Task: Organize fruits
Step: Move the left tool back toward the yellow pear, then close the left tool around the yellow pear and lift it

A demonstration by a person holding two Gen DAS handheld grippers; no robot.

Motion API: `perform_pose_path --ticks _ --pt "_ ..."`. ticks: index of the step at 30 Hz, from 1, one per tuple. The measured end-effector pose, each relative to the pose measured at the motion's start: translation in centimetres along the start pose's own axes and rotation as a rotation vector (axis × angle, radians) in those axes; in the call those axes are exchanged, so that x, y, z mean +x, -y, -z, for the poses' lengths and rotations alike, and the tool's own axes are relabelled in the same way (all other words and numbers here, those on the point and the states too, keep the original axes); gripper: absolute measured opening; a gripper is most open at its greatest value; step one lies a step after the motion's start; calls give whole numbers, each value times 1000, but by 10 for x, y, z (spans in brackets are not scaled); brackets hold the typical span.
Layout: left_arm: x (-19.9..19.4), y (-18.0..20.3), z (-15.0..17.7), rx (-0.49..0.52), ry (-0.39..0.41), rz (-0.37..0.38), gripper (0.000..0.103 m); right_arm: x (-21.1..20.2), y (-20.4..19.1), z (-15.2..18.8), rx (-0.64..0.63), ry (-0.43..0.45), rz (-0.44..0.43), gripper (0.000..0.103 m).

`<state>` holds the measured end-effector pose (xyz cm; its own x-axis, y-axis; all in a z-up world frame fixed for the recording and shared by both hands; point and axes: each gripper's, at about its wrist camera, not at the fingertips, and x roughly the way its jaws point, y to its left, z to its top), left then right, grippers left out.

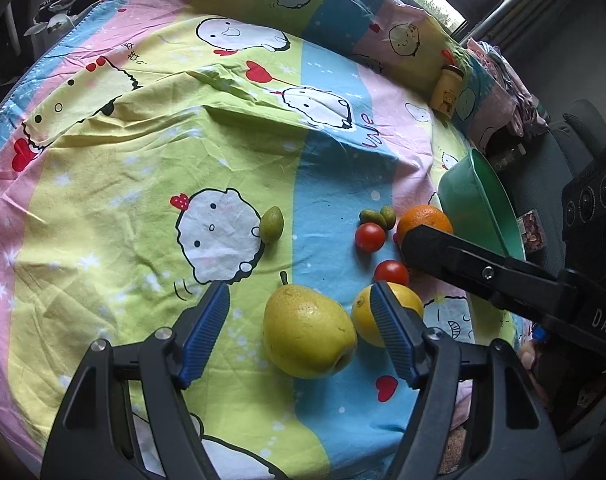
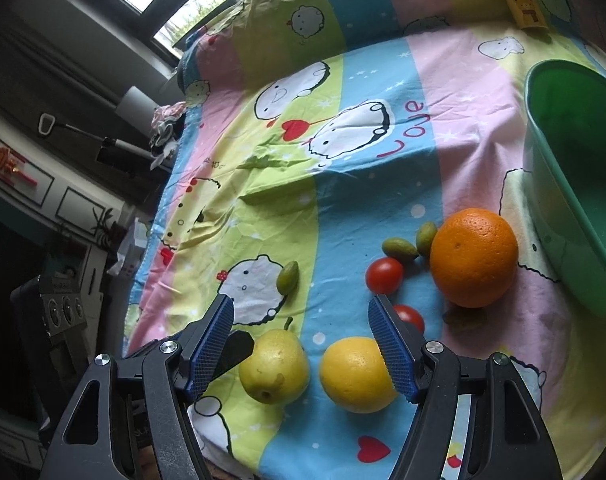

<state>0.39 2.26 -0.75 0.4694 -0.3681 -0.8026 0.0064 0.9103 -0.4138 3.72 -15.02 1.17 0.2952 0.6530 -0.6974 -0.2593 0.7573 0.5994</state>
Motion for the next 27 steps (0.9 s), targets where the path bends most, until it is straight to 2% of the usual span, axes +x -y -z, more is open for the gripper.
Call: perform_pose_path --ticks 3,6,13,18,24,27 --pt "0 -1 7 -1 -15 1 69 8 -12 5 -18 -35 -37 65" --pt "0 0 15 24 -16 9 66 16 -23 12 -48 -63 -35 55" --pt "8 1 27 19 -55 16 63 28 -28 23 -76 -115 14 55" --pt "12 8 29 35 -67 16 63 30 -35 28 -127 -122 45 55" --pt "19 7 30 31 -90 28 62 40 -32 29 -132 -175 27 55" --pt "22 5 30 23 -94 21 59 43 -31 30 -130 -177 46 55"
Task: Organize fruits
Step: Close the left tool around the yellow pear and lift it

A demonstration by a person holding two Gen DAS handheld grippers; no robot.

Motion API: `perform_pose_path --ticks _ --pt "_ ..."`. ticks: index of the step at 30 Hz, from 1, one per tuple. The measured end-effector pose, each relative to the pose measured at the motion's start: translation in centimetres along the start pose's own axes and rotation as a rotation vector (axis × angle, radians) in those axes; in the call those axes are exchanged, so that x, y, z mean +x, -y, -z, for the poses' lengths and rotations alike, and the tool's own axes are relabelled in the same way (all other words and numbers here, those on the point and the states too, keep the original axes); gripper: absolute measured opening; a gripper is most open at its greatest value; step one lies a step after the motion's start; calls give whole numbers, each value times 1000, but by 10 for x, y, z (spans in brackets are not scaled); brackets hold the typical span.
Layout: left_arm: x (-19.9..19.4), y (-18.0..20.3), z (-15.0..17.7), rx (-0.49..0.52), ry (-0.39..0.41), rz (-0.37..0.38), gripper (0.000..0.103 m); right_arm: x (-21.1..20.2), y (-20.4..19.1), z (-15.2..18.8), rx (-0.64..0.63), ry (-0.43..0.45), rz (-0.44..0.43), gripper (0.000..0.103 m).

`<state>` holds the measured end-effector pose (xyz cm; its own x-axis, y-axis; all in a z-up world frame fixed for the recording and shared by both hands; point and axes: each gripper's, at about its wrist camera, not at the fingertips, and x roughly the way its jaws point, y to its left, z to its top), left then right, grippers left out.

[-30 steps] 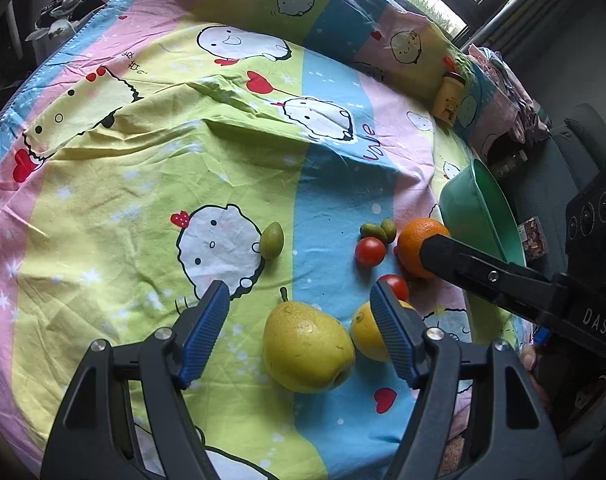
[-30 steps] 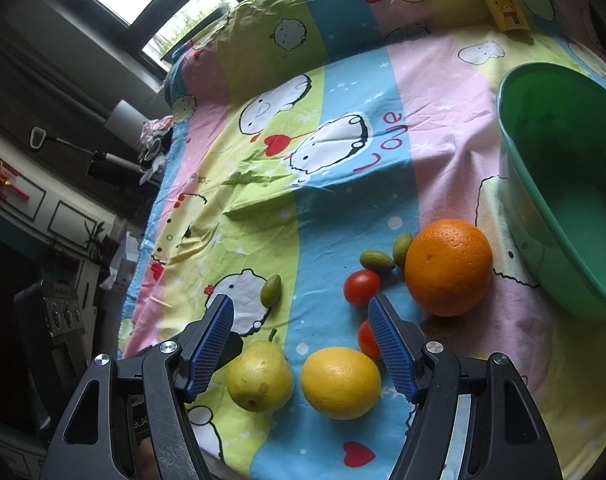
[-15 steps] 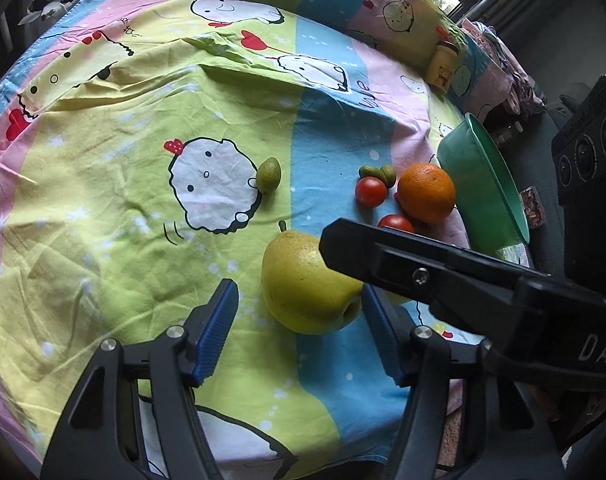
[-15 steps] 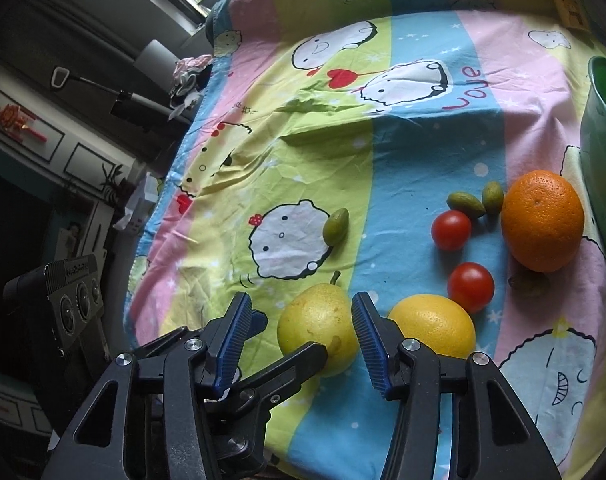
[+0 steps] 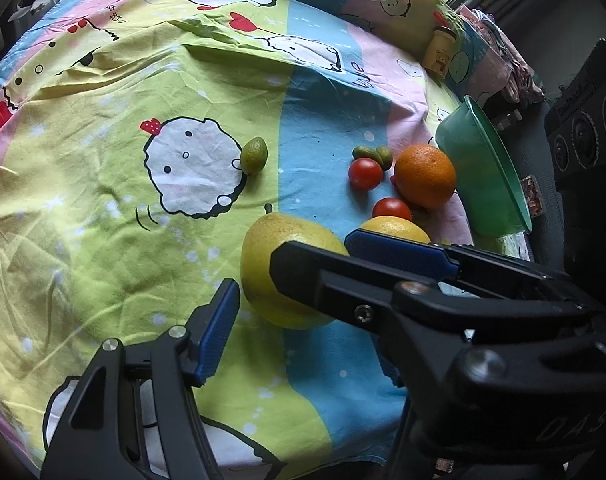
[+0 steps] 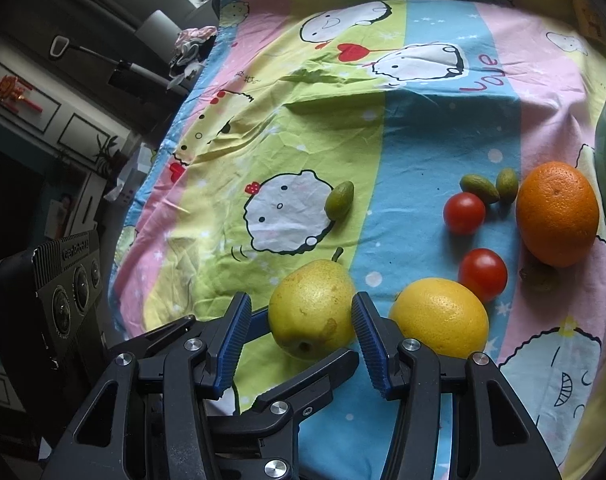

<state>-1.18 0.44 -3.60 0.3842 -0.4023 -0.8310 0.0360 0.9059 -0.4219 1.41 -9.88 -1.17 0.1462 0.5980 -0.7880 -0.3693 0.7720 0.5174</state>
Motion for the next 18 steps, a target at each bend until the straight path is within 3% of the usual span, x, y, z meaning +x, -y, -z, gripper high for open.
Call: perform_pose_path --ticks 12,18 --pt "-1 -7 3 -44 10 51 58 4 -1 -1 -34 5 23 55" --pt "-11 0 1 -10 86 5 57 4 -3 -1 -44 31 34 55"
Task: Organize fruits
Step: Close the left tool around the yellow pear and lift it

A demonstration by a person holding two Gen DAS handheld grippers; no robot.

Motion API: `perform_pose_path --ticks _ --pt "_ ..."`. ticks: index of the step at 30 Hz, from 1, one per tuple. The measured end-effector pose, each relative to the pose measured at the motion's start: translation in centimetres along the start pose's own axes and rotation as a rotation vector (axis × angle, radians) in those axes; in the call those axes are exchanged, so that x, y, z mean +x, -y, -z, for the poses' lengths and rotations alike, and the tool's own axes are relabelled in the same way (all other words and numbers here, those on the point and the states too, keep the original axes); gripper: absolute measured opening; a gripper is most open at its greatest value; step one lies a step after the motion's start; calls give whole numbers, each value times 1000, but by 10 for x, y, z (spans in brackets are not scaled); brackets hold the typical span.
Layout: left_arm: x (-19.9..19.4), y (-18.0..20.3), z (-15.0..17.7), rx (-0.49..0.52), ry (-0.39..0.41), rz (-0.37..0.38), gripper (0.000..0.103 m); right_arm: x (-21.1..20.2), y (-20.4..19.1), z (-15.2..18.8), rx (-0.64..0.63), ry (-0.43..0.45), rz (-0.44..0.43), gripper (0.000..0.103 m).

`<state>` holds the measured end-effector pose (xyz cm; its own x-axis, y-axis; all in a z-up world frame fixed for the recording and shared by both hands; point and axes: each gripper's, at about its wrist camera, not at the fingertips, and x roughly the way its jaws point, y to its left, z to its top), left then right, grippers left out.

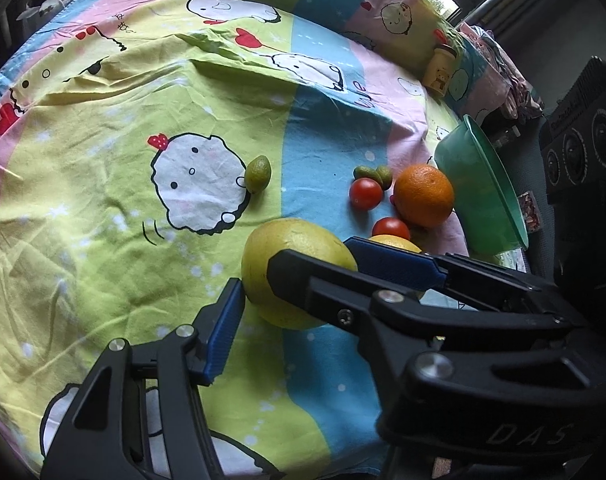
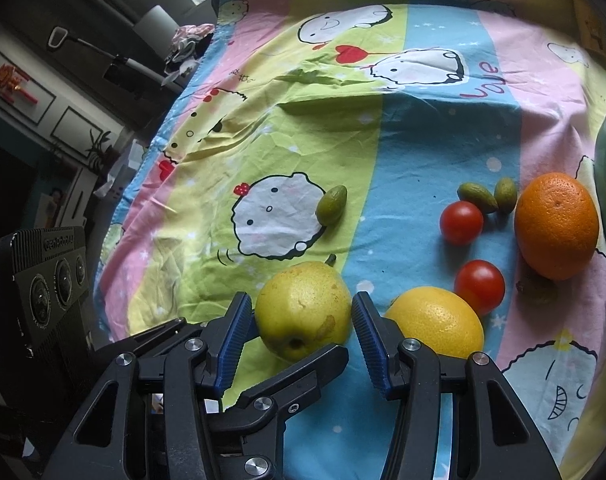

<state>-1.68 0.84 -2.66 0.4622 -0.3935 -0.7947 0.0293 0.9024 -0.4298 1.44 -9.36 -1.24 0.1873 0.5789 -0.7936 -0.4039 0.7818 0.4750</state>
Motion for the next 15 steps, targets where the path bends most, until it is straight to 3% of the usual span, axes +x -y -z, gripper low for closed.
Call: perform_pose_path --ticks 8,15 --pt "-1 11 -16 49 87 2 57 -17 5 -11 9 97 -13 55" --pt "15 15 -25 55 81 -7 57 -12 21 -20 57 87 -9 55"
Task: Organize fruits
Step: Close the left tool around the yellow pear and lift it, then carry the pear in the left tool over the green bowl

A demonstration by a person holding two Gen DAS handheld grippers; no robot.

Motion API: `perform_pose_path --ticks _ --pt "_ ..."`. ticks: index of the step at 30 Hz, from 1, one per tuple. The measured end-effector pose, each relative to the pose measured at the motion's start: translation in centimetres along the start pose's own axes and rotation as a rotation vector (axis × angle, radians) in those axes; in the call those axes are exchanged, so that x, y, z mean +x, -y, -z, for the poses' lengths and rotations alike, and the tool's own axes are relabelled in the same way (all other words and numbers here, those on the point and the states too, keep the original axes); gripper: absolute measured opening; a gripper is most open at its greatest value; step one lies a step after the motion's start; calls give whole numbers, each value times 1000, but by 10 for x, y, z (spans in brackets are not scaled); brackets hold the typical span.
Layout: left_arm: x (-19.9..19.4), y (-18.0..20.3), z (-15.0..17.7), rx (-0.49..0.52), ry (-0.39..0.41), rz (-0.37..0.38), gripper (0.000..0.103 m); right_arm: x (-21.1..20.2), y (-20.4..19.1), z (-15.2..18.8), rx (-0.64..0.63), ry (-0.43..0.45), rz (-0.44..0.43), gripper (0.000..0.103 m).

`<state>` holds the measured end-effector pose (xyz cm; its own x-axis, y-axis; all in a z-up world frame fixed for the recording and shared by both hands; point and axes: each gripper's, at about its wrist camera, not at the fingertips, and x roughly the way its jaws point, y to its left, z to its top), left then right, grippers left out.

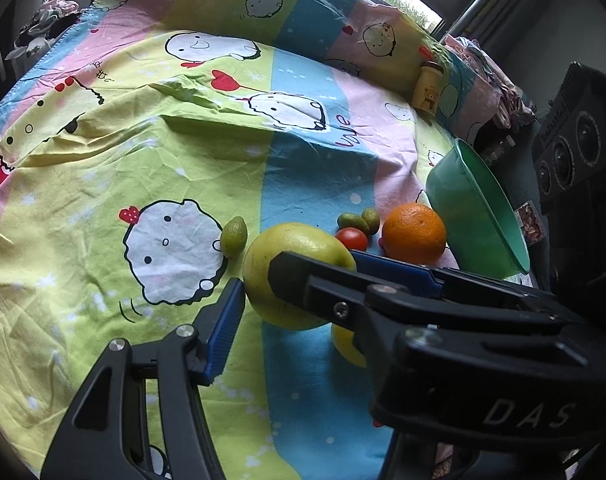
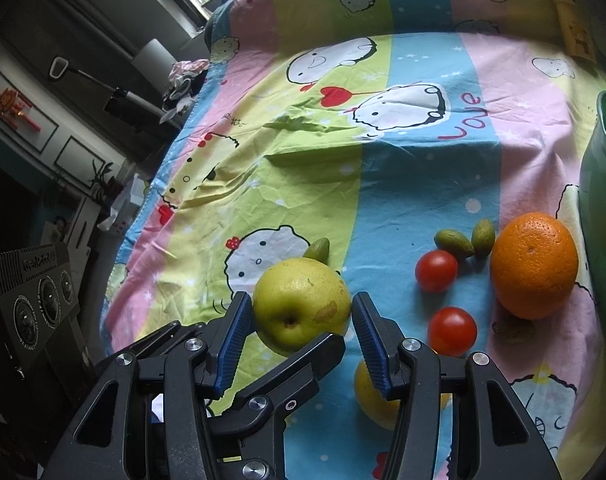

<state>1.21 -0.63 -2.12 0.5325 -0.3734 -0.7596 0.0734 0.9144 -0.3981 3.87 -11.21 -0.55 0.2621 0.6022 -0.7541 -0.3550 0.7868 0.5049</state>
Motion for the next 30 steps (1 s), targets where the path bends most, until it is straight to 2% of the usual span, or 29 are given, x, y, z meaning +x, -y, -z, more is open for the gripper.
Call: perform_pose_path --ticks 14,30 --pt "14 -2 1 -35 -43 -9 58 14 6 -1 -3 -40 52 55" --pt "16 -2 1 -31 -32 -18 57 21 12 -4 12 -58 10 56"
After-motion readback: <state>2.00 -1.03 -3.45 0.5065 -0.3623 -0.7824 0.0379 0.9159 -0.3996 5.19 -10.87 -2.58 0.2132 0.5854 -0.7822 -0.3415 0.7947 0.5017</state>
